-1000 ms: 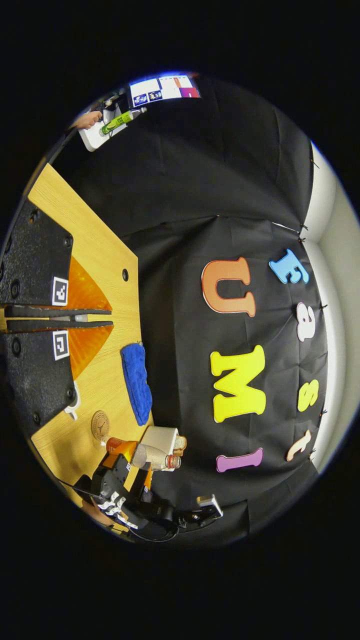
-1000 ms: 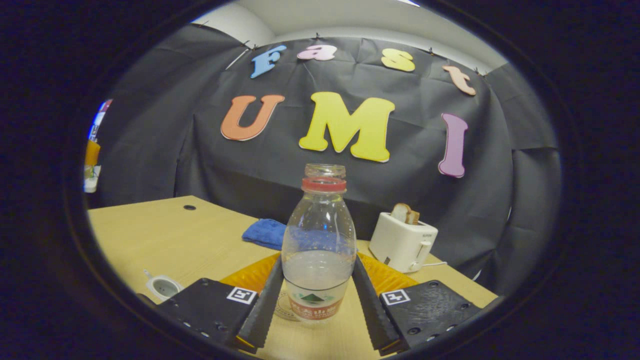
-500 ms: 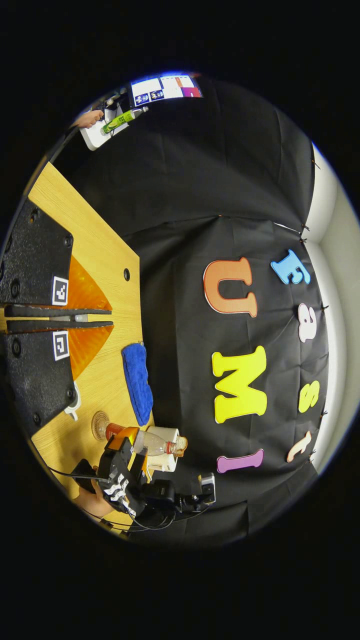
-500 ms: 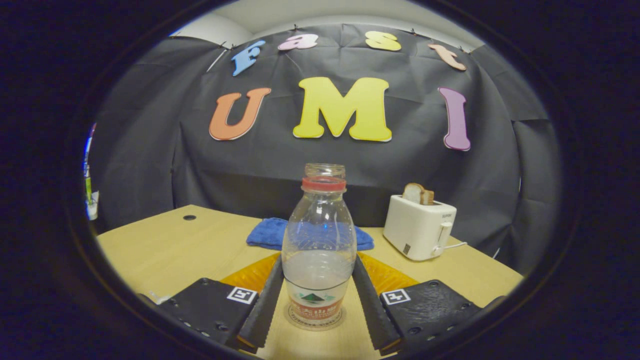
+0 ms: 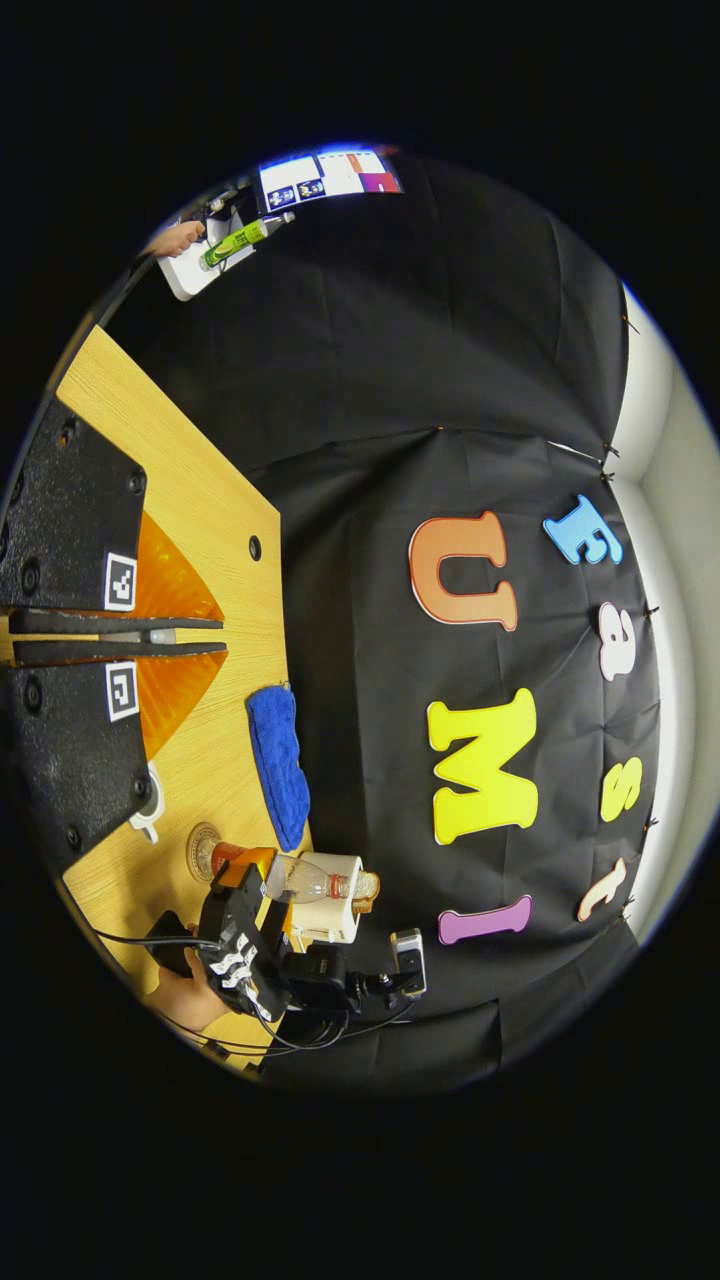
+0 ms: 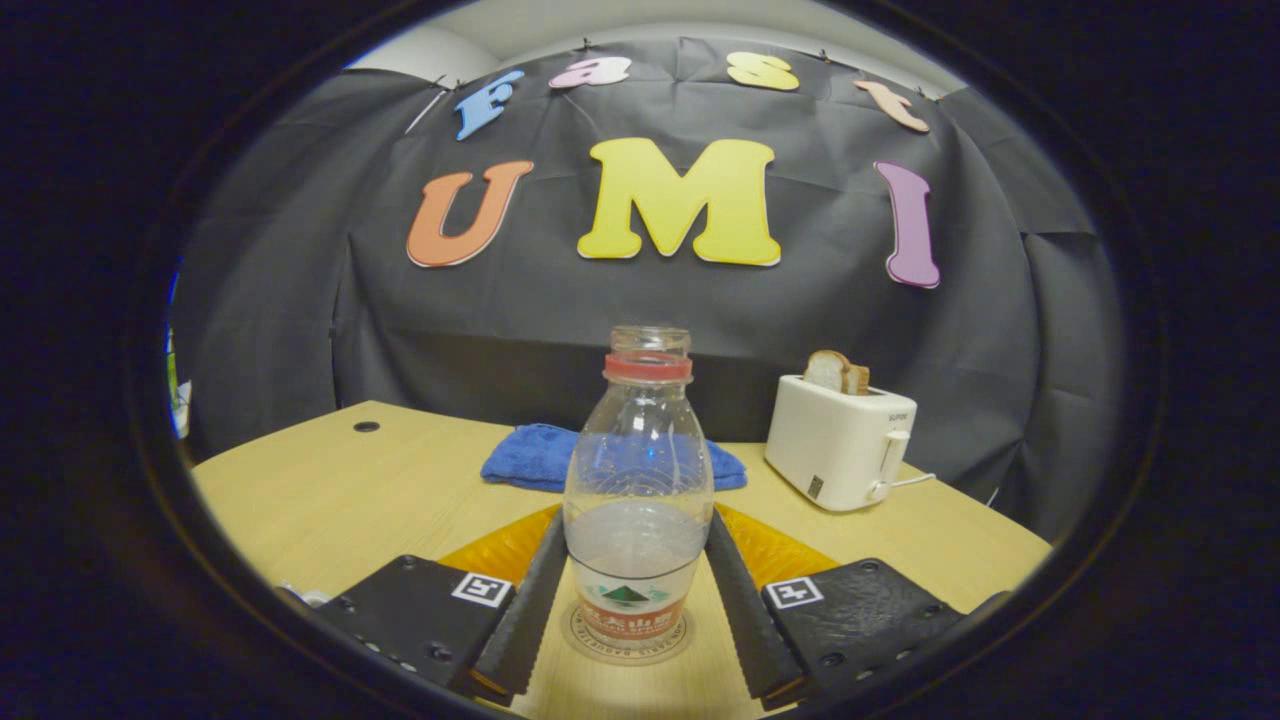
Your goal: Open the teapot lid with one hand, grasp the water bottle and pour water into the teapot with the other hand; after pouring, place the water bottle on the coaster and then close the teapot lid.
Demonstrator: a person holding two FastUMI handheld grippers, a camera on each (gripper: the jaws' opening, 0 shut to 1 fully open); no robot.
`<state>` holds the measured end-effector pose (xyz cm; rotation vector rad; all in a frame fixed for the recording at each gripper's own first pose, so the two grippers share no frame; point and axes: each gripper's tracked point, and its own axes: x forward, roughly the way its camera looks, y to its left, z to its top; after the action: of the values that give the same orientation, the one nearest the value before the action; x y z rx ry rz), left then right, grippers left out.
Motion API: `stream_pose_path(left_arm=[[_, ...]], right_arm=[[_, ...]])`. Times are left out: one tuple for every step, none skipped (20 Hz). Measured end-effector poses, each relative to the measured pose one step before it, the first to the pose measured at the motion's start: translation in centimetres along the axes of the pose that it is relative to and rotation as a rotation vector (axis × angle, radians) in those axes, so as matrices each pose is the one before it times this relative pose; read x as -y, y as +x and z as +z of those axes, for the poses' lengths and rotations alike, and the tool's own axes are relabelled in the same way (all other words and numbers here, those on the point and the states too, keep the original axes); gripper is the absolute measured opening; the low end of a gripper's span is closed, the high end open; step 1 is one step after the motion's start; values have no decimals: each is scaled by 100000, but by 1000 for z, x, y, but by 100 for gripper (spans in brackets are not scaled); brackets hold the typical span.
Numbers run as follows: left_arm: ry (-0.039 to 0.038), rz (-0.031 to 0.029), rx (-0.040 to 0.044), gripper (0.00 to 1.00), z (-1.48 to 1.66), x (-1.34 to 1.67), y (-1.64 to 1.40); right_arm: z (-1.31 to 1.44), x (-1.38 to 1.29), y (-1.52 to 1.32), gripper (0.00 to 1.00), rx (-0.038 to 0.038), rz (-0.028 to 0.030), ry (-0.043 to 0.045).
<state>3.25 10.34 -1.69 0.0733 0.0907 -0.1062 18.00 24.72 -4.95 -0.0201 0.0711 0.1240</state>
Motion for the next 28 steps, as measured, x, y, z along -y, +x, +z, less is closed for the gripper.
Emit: stream_pose_path(left_arm=[[41, -11, -150, 5, -46, -67, 23], [75, 1, -200, 5, -55, 5, 58], [55, -9, -171, 5, 14, 92, -26], [132, -57, -41, 5, -54, 84, -55], [80, -70, 140, 5, -65, -67, -1], [65, -38, 120, 5, 195, 68, 15], [18, -54, 141, 5, -3, 23, -32], [12, -216, 39, 5, -54, 37, -53], [13, -169, 104, 5, 58, 99, 17], [14, 3, -22, 5, 33, -64, 72], [-39, 132, -64, 5, 3, 8, 22], [-75, 56, -227, 5, -182, 6, -104], [-55, -154, -168, 5, -59, 75, 52], [48, -142, -40, 5, -19, 70, 43], [166, -5, -68, 5, 10, 86, 10], [52, 127, 278, 5, 170, 24, -112], [-154, 239, 585, 5, 154, 63, -34], [-120, -277, 216, 5, 38, 239, 156], [-5, -717, -144, 5, 18, 439, 70], [204, -931, 250, 5, -14, 504, 2], [216, -860, 121, 2, 13, 454, 72], [206, -443, -86, 5, 4, 240, 71], [141, -178, -34, 5, -74, 312, 97], [58, -317, 98, 5, 30, 411, 122], [-182, -570, -164, 5, -12, 500, 123], [-315, -939, -32, 5, -117, 627, 161], [351, -843, -239, 5, -61, 651, 209], [1204, -420, -193, 5, -89, 561, 141]], right_arm=[[-81, 131, 59, 80, -183, -410, -580], [15, -8, -50, 82, -202, 56, -48], [-43, -24, -93, 85, -167, 419, 422], [63, -24, -110, 85, -149, 373, 130], [116, 97, -76, 85, 219, -205, -387], [121, 168, -113, 85, 338, -433, -626], [183, 44, -61, 87, 348, -17, -188], [87, 23, -260, 88, 61, 328, 16], [118, -134, -140, 90, 91, 529, 57], [183, -125, -375, 94, -203, 831, -244], [264, -25, -236, 97, 376, 569, -406], [374, 89, -347, 96, 421, 592, -29], [291, 173, -392, 99, 390, -121, 223], [278, -22, -462, 95, 322, 554, 259], [328, 99, -481, 95, 152, 211, -215], [158, 284, -634, 95, 353, -287, -431], [339, 387, -588, 95, 409, -441, -416], [322, 219, -662, 95, 627, 272, -265], [331, 425, -687, 99, 589, -28, -182], [194, 678, -721, 98, 633, -1019, -302], [291, 738, -703, 95, 929, -1101, -501], [153, 752, -829, 95, 859, -917, -579], [116, 743, -813, 93, 885, -940, -480], [85, 717, -657, 92, 495, -482, -382], [73, 548, -679, 98, 350, 271, -96], [63, 425, -746, 95, 886, 646, -124], [157, 496, -597, 95, 984, 615, -360], [106, 874, -573, 95, 925, -564, -533]])
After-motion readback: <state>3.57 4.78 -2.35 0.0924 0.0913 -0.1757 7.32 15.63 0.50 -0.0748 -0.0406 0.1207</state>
